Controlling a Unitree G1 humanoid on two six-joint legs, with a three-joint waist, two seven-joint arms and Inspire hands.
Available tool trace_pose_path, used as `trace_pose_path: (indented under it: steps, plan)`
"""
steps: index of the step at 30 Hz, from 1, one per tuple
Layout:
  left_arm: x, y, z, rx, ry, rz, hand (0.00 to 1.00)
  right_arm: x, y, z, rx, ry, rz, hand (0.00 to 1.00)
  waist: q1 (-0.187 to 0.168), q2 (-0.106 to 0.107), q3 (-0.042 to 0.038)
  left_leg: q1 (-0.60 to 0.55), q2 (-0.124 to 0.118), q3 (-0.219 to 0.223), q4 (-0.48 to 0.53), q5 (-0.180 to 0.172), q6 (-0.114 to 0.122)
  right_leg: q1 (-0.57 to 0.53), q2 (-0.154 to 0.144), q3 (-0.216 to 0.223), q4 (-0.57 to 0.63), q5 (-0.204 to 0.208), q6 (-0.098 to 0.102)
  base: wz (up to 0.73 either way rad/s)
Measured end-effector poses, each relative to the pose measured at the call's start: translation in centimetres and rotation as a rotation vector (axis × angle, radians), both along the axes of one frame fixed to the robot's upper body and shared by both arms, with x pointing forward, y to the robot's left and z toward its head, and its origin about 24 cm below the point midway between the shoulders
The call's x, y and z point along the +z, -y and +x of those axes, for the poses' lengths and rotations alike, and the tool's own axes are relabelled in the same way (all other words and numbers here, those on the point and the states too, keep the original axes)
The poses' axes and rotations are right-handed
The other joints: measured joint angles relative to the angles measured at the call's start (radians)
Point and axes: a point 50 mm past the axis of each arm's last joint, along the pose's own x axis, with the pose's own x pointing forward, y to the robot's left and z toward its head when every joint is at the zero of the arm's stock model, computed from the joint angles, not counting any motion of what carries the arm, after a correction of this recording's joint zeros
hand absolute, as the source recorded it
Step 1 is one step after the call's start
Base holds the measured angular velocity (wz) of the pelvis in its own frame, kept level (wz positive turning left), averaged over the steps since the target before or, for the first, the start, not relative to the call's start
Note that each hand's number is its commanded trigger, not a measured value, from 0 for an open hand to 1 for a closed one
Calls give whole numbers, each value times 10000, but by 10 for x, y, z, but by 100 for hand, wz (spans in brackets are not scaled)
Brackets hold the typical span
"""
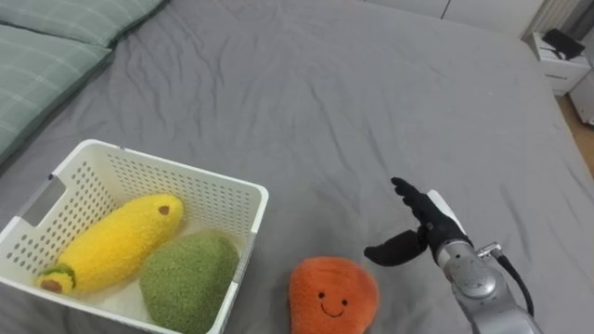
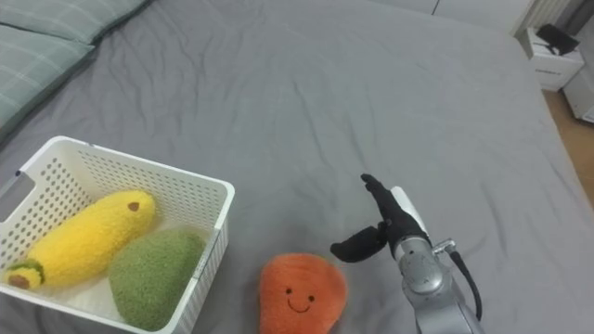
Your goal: Collect toys from the bed
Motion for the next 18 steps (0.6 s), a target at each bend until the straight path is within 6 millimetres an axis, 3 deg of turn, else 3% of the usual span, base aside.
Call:
trace_pose_path:
  steps: [5,10,12,18]
  plan:
    - [0,3,2,-206,84,-19,0,-13,-16,-7,1062,-686,-603,0,181,-49,-10,-112,-55,-195,6,1,3,-14,-3,-110,-97,4,10,8]
    - [-1,8,3,-146,160,-143,0,-20,-35,-13,1855,-1319,-224,0,583,-59,-2,-215,-63,-296,-12,1,4,-60,-5,-256,-137,1,17,6]
    - [0,8,6,-163,282,-141,0,-22,-38,-14,2112,-1420,-366,0,681,-113,-35,-376,-68,-321,14,3,3,-197,-9,-287,-135,1,17,11]
    - [1,9,11,-89,419,-230,0,-42,-43,-21,2768,-2770,-823,0,1220,-278,9,-733,-74,-486,124,11,-10,-420,-7,-440,-137,1,17,8]
